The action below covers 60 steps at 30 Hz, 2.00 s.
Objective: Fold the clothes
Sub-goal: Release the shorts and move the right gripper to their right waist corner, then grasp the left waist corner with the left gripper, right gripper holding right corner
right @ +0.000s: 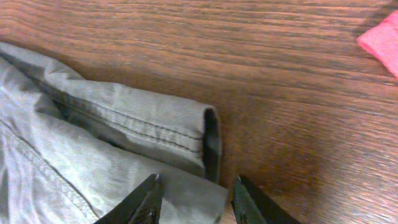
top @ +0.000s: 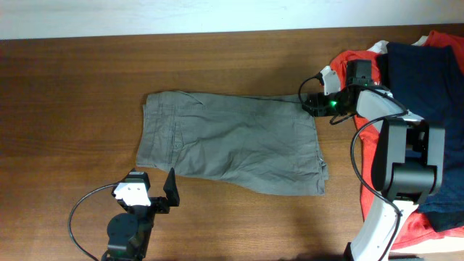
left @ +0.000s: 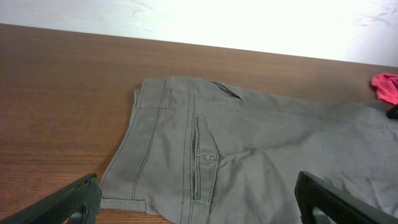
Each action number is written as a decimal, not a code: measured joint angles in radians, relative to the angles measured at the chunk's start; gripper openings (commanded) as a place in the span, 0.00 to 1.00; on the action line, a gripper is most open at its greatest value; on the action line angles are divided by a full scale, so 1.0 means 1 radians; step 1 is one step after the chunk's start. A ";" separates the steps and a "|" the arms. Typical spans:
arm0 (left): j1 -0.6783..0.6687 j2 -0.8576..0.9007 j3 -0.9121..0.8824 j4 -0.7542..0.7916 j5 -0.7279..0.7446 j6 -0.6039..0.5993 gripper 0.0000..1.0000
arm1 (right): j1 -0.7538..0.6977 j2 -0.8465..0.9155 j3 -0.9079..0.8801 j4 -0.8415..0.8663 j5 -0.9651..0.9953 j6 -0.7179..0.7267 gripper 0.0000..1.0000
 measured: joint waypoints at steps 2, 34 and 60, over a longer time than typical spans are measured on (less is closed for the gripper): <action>0.000 0.000 0.000 0.000 0.000 0.000 0.99 | 0.000 0.000 0.000 0.006 0.011 0.000 0.43; 0.000 0.731 0.860 -0.594 -0.031 0.095 0.99 | 0.001 -0.170 0.133 -0.365 -0.018 0.042 0.04; 0.293 1.870 1.170 0.168 0.418 0.291 0.59 | 0.107 -0.170 0.133 -0.446 0.018 0.042 0.04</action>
